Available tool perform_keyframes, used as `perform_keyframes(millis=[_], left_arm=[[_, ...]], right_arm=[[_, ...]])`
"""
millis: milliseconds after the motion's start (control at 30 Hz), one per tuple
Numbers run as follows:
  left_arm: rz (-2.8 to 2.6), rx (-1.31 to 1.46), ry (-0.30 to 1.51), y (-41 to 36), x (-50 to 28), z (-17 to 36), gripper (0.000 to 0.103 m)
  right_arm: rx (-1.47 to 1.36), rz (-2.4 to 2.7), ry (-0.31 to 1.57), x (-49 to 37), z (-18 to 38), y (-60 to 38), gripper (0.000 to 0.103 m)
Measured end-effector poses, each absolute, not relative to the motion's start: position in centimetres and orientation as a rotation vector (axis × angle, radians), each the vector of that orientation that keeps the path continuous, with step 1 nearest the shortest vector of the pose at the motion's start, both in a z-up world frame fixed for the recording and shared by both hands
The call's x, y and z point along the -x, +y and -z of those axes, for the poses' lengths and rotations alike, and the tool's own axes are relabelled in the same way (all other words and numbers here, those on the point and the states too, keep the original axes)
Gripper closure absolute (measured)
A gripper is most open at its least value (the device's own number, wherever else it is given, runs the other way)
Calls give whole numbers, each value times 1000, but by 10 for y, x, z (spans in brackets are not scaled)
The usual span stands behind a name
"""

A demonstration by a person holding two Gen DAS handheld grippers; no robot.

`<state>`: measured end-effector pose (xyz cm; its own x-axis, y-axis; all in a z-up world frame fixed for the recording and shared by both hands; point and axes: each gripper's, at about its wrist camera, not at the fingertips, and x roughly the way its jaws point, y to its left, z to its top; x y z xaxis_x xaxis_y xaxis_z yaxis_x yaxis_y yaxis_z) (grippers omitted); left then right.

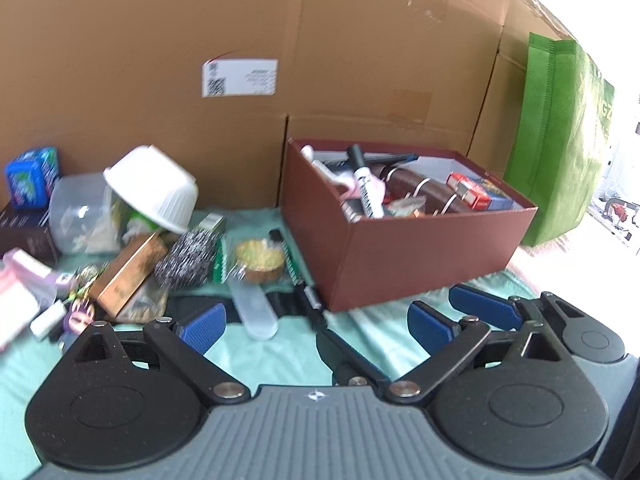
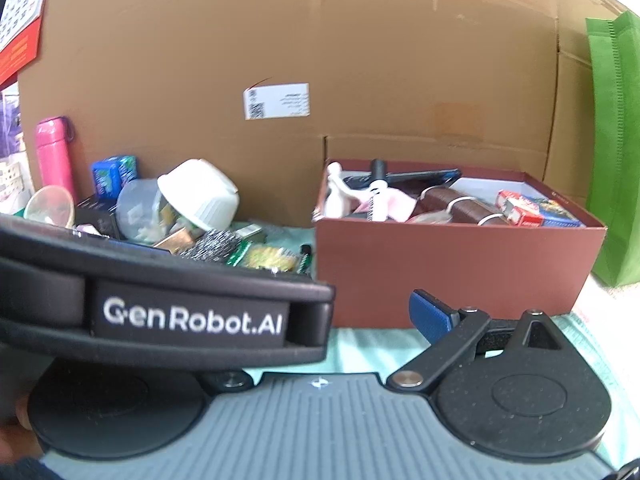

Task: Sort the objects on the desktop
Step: 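Release the marker into the brown box and withdraw the left gripper, then lower the left gripper onto the copper-colored box and close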

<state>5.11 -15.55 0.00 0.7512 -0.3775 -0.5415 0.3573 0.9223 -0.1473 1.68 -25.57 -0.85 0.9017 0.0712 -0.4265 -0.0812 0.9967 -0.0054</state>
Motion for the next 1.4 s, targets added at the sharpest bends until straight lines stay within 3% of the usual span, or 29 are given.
perform_keyframes(millis=[1033,1400], left_arm=[[242,207,684,-62,-60,39,3],[200,233,664,-28,-91,36,11]], right_arm=[[78,-214,547,-27,37,-194,8],[35,-273,559,-46,45,-187,9]])
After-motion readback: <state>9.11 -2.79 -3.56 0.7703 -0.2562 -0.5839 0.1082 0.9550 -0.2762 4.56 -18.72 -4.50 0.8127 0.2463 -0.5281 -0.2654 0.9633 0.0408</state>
